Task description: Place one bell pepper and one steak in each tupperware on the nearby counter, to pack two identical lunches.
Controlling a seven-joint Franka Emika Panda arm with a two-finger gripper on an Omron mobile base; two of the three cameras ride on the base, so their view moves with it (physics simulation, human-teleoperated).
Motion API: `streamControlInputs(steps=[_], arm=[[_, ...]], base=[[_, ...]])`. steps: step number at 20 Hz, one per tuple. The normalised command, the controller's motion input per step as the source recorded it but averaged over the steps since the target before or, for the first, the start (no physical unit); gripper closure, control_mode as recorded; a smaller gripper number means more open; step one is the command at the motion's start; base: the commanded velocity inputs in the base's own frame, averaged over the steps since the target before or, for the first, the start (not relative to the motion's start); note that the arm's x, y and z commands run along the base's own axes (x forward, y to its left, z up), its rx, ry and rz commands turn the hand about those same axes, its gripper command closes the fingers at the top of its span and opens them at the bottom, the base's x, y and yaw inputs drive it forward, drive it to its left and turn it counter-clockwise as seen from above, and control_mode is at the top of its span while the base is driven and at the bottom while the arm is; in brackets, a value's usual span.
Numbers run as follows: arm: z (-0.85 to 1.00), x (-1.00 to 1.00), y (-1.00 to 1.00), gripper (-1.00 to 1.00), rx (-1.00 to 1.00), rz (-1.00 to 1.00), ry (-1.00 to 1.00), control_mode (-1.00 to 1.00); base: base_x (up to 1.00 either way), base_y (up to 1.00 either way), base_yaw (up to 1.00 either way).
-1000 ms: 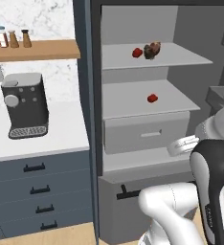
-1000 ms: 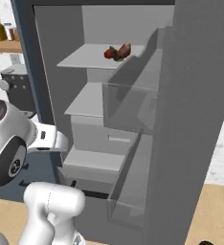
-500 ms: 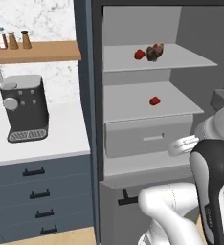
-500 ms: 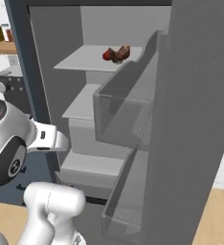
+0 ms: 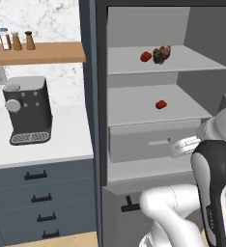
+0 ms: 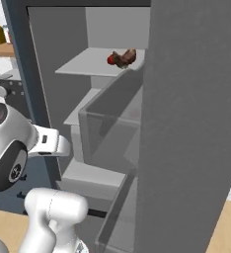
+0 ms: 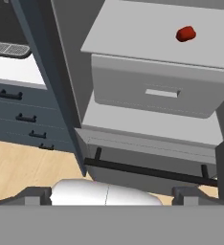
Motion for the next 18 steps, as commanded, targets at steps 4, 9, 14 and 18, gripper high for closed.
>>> streamControlInputs(steps=[4,9,14,18], arm=[[0.0,0.0,0.0,-1.0,0.0,0.0,0.0,1.0],[0.0,0.0,0.0,-1.0,0.0,0.0,0.0,1.0],[0.0,0.0,0.0,-1.0,0.0,0.0,0.0,1.0],[0.0,0.0,0.0,-1.0,0.0,0.0,0.0,1.0]], base=[[0.21,-0.22,0.0],[0.21,-0.19,0.0],[0.24,-0.23,0.0],[0.3,-0.18,0.0]])
